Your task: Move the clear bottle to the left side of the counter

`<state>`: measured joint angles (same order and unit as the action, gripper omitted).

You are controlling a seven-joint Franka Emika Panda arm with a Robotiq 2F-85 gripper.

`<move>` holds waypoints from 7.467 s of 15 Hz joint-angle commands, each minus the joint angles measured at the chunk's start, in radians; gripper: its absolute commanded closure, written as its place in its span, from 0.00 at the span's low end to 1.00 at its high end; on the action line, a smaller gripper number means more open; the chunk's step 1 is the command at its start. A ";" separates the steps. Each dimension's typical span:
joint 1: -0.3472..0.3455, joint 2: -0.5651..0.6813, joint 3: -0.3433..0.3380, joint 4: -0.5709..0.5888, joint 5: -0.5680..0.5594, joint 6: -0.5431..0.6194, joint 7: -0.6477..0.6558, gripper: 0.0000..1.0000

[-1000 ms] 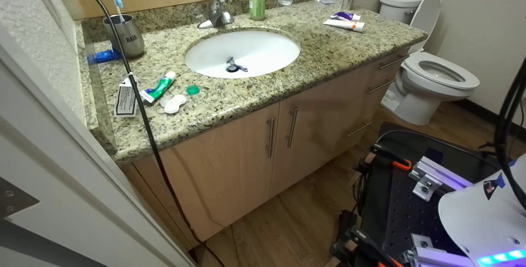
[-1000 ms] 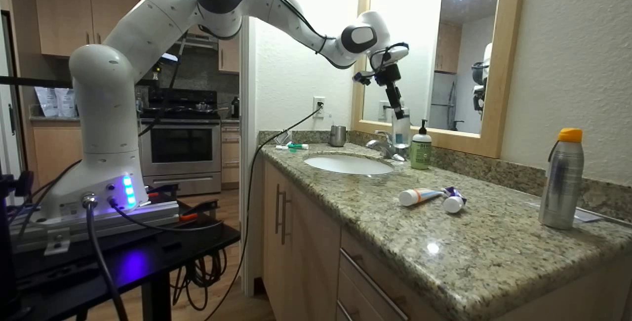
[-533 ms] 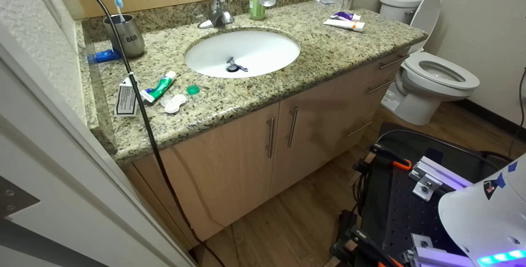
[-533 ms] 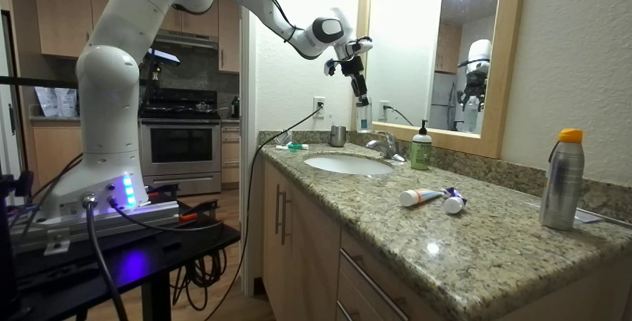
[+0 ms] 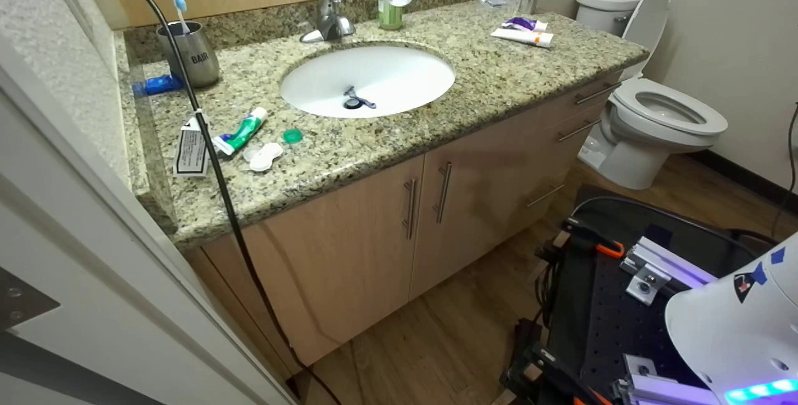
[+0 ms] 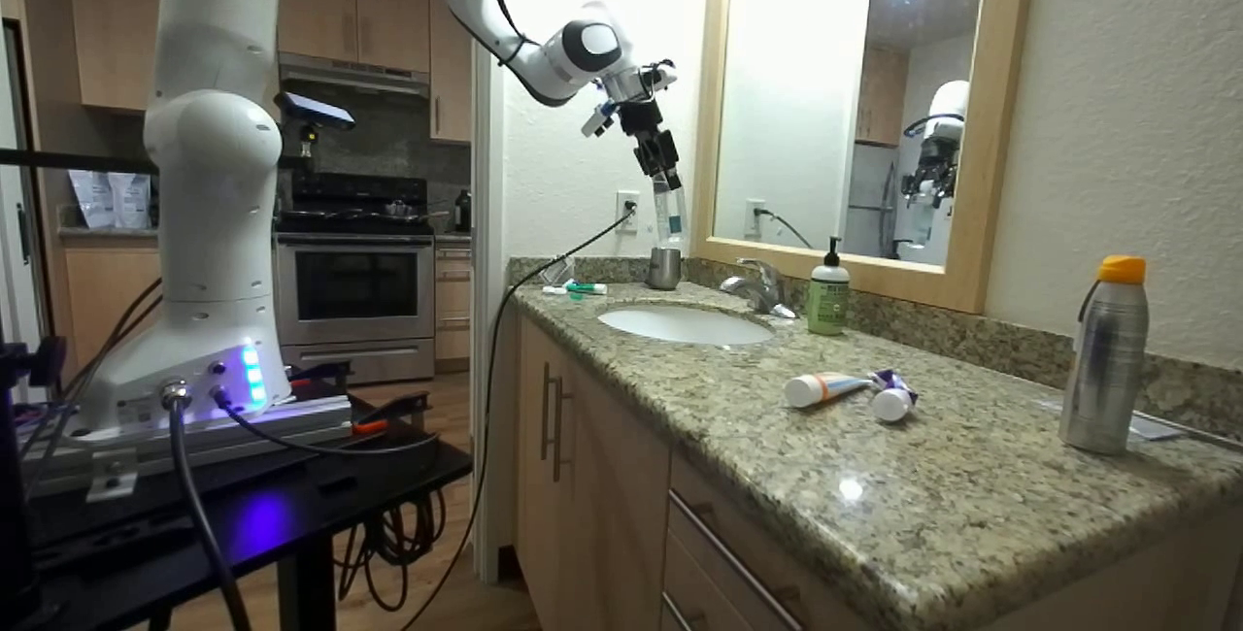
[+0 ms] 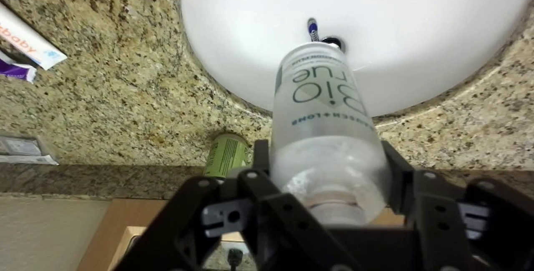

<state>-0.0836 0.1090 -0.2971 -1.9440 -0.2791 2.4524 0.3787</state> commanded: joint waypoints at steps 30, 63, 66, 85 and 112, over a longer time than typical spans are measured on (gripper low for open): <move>0.038 -0.056 0.215 -0.184 0.115 -0.043 -0.588 0.62; 0.030 0.028 0.274 -0.315 0.353 0.239 -0.660 0.62; 0.010 0.045 0.258 -0.230 0.380 0.189 -0.664 0.62; 0.148 0.147 0.279 -0.224 0.087 0.190 -0.317 0.62; -0.055 0.033 0.233 -0.141 0.319 -0.174 -0.771 0.34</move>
<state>-0.1109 0.1752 -0.0616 -2.0912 0.0185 2.3476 -0.3007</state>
